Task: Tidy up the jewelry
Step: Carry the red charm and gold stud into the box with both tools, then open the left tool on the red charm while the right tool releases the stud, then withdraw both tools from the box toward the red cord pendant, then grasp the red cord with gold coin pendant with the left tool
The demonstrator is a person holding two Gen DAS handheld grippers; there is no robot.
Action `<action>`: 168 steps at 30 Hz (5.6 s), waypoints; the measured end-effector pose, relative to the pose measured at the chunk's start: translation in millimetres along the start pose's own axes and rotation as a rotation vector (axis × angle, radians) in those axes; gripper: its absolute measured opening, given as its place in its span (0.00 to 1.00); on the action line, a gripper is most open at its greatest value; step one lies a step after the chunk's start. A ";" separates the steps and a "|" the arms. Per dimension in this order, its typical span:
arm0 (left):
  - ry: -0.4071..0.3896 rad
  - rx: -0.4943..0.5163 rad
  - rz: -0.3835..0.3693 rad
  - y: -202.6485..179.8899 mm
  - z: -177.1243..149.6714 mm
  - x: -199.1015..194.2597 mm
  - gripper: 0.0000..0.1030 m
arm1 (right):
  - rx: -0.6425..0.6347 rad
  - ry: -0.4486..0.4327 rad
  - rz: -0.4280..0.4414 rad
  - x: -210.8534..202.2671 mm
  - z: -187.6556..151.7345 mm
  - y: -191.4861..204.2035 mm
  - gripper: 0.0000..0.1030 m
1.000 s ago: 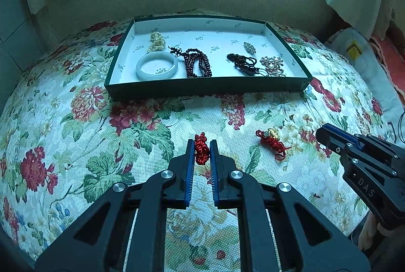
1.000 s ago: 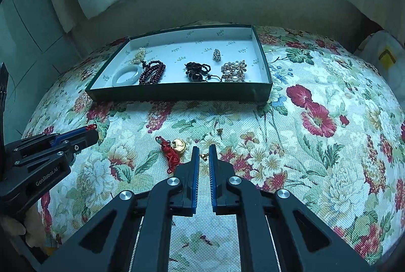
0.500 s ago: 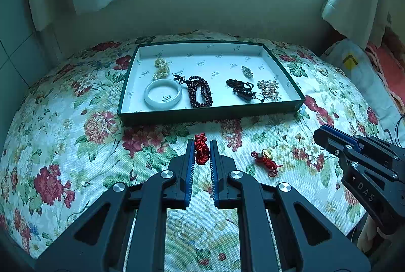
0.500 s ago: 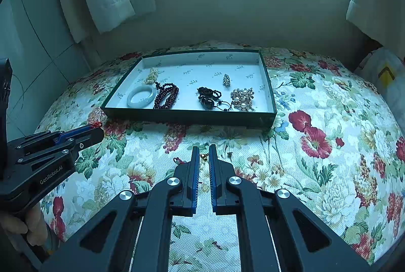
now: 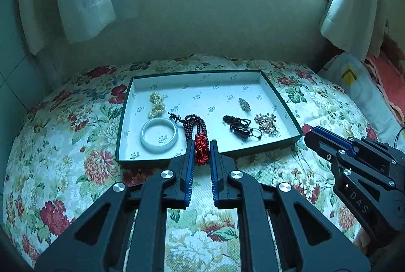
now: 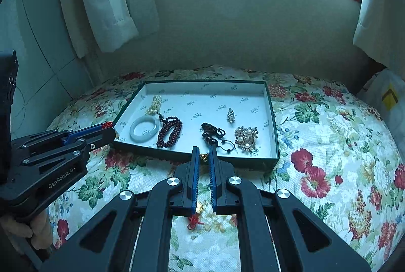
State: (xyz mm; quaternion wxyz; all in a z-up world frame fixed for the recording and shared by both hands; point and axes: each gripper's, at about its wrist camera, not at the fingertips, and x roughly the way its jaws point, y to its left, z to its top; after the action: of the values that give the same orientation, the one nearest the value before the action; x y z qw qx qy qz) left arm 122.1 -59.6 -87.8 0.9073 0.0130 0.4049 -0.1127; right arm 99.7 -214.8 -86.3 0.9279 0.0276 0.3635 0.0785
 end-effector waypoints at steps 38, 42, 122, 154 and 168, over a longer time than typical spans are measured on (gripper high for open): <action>0.153 0.014 0.055 1.3 65.9 192.4 0.11 | 0.035 0.095 -0.063 165.3 58.2 -61.9 0.07; 0.172 0.012 0.055 2.1 63.3 198.0 0.12 | 0.042 0.109 -0.070 172.0 57.6 -63.8 0.07; 0.149 -0.027 0.020 -2.9 -17.8 76.9 0.69 | 0.087 0.116 -0.071 66.3 -26.9 -49.6 0.56; 0.232 0.030 0.038 -68.1 -67.7 63.8 0.69 | 0.065 0.170 -0.076 29.5 -67.2 -92.6 0.56; 0.287 0.051 0.022 -77.2 -82.7 77.6 0.50 | 0.076 0.163 -0.065 26.3 -69.7 -98.2 0.56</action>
State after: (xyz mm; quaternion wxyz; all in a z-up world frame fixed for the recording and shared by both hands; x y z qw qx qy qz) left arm 95.2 -140.4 -195.3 0.8406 0.0566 0.5272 -0.1102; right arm 83.8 -307.7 -165.8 0.8954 0.0446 0.4415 0.0366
